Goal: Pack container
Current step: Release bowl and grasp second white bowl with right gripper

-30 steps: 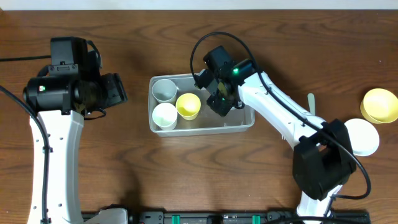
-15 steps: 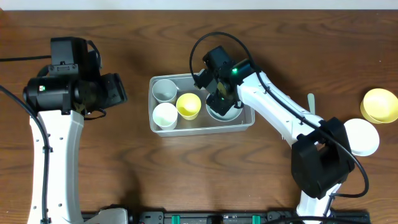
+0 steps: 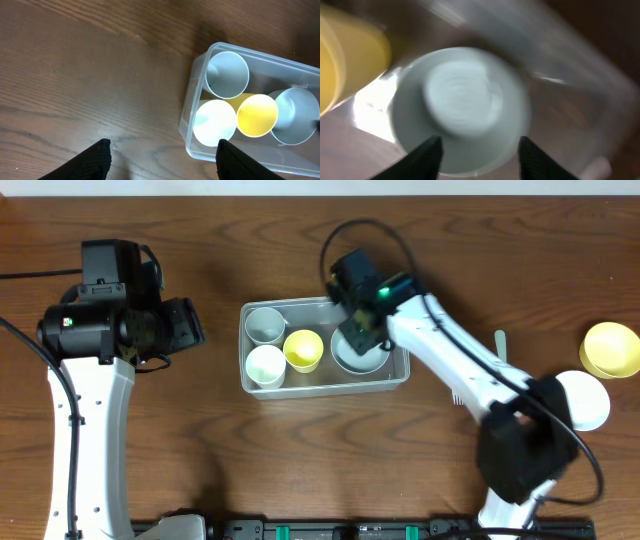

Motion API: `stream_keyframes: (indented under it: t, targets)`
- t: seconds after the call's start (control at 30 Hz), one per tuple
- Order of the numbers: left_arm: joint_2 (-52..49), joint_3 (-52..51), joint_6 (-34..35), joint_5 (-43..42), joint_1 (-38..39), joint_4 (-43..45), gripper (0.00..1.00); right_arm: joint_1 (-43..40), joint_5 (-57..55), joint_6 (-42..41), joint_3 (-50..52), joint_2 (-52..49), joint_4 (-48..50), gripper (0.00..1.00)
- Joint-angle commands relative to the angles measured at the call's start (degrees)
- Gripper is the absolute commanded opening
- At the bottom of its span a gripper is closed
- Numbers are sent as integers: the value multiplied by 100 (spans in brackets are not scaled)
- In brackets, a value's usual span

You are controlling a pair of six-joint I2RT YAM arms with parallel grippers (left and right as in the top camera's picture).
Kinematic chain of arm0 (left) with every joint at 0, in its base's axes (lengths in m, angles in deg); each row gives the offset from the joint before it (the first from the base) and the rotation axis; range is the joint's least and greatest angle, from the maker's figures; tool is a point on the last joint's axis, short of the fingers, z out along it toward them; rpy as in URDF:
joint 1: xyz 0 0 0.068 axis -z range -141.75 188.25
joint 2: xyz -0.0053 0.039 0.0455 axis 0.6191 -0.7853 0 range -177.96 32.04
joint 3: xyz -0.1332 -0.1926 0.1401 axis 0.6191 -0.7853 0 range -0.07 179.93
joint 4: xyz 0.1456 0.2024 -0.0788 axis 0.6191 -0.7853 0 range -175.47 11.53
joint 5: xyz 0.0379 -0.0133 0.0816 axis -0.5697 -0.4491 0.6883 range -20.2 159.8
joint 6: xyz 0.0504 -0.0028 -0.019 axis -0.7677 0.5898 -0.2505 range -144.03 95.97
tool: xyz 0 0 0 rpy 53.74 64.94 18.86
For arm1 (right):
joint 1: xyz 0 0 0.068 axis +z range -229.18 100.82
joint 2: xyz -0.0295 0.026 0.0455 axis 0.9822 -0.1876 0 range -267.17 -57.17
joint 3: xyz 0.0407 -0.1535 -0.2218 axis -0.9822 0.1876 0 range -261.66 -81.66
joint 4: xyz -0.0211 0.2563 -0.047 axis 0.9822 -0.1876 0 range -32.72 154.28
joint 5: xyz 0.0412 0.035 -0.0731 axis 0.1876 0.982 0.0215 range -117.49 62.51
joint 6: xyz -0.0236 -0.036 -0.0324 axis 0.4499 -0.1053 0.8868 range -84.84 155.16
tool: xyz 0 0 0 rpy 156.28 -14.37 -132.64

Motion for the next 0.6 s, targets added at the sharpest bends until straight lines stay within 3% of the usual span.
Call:
stream_keyframes:
  t: [0.0,0.1,0.27,0.4,0.57]
  targets:
    - [0,-28,31,-55,-24,-22,68,-586,-625,-1419,-264,1091,-90,58]
    - [0,-28,31,-55,-24,-22,68,-1355,-623,-2293,-262,1698,-533,59]
    - [0,-28,31,-55,-24,-22,68,-2833,-592,-3165,-256,2052,-1414,72]
    - [0,-28,31,-55,-24,-22,68,-4000,-341,-3305,2,2037,-1692,80]
    - [0,-28,31,-55,-24,-22,68,-5080,-59,-3139,874,2033,-1174,82]
